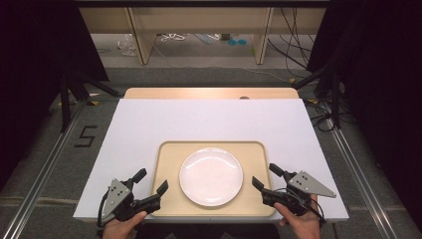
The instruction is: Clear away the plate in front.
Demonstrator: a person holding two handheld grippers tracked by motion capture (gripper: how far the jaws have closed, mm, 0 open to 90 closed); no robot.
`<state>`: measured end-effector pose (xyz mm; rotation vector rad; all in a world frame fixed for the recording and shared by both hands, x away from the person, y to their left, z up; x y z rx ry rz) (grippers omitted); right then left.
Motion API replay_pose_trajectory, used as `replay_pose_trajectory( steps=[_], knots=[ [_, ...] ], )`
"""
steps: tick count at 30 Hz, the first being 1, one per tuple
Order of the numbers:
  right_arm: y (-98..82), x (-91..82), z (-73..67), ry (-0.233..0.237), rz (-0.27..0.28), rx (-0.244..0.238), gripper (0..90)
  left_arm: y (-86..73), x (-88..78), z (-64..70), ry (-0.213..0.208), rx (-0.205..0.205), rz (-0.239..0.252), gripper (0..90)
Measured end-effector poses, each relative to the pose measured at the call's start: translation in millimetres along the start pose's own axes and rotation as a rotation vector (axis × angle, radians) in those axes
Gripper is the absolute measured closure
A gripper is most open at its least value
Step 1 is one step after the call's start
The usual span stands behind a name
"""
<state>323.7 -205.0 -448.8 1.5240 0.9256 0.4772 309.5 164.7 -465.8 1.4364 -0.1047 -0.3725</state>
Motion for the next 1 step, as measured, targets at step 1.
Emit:
replay_pose_trajectory(
  steps=[1],
  knots=[
    [0.0, 0.5, 0.0, 0.003, 0.004, -0.001, 25.8, -0.5, 0.3, 0.1, 0.004, -0.004, -0.002, 15.7]
  ],
)
Point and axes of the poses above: each handheld gripper's, and its own axes: x roughly forward along the jaws, y roughly out of its top, z roughly to its right, the point moved 5 cm from there along x, roughly forward along the jaws, and after that the axes turned 13 degrees about y, right-handed, at the moved point
